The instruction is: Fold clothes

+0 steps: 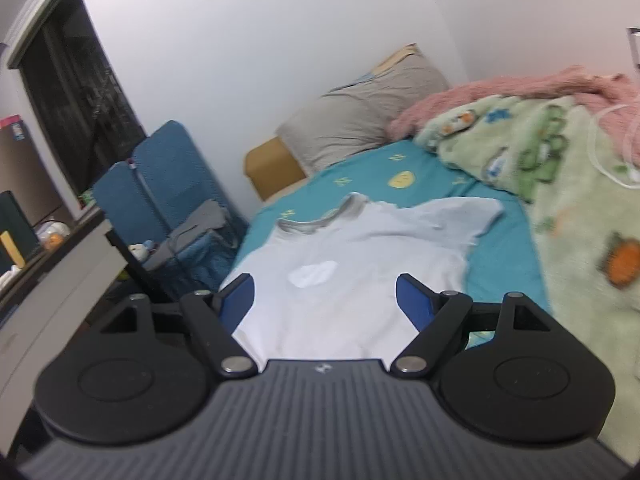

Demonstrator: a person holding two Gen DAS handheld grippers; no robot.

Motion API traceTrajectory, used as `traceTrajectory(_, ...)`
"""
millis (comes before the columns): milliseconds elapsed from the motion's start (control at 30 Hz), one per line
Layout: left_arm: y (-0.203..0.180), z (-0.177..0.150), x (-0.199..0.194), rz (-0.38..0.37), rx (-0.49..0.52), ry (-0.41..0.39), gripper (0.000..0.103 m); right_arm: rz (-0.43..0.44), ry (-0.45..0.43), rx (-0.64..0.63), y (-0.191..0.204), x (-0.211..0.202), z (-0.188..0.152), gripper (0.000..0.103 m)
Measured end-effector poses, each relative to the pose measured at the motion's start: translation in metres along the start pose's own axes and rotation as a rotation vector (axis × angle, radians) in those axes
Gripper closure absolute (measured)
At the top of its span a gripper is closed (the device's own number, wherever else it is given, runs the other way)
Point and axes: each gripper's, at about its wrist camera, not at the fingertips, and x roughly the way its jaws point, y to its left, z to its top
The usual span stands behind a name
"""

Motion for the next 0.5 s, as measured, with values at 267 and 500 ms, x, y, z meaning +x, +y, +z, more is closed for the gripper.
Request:
traceTrajectory(267,-0.066,-0.023,0.062,-0.2,0.036,0.143,0.059,0.045,-0.034,0.137,-0.035,-0.011,0.0,0.021)
traceTrajectory(500,-0.086,-0.037,0.106,-0.141,0.128,0.233,0.058,0.031,0.023,0.176,-0.048,0.005,-0.008,0.021)
